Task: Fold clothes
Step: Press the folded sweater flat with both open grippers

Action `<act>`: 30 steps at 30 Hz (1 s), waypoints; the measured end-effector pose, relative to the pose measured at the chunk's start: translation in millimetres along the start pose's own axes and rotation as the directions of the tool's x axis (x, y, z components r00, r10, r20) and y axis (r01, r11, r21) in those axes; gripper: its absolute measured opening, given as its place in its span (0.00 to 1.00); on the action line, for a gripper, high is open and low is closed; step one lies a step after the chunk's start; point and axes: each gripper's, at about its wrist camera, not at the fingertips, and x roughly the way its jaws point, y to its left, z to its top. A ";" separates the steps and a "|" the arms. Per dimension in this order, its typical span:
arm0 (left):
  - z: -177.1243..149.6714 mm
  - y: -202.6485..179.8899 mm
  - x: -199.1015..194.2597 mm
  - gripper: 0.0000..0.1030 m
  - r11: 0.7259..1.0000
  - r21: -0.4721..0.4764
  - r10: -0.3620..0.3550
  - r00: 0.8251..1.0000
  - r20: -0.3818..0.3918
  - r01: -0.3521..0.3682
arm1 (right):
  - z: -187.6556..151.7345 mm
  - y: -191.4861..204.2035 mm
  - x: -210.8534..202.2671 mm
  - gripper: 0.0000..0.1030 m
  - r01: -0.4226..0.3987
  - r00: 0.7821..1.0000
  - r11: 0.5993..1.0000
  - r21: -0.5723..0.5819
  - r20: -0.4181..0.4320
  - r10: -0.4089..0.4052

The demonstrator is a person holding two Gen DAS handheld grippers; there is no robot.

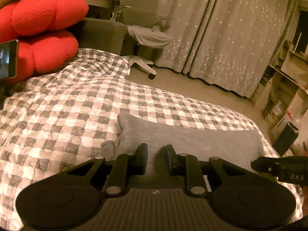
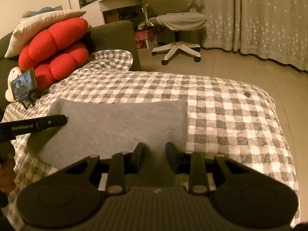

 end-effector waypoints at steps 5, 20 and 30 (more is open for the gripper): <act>1.9 9.7 -1.8 0.21 0.999 -0.033 0.000 1.000 0.001 0.000 | -0.9 -4.2 -3.3 0.25 0.010 1.000 1.000 0.012 -0.001 -0.010; 2.0 16.9 -9.2 0.21 0.998 -0.054 0.021 1.000 0.002 -0.021 | -0.6 -2.9 -3.8 0.26 0.025 1.000 1.000 0.001 0.008 -0.025; -0.6 15.9 -8.7 0.21 0.999 -0.030 0.034 0.999 -0.006 -0.034 | 0.4 8.7 -5.5 0.29 0.001 1.000 0.999 -0.039 0.025 0.000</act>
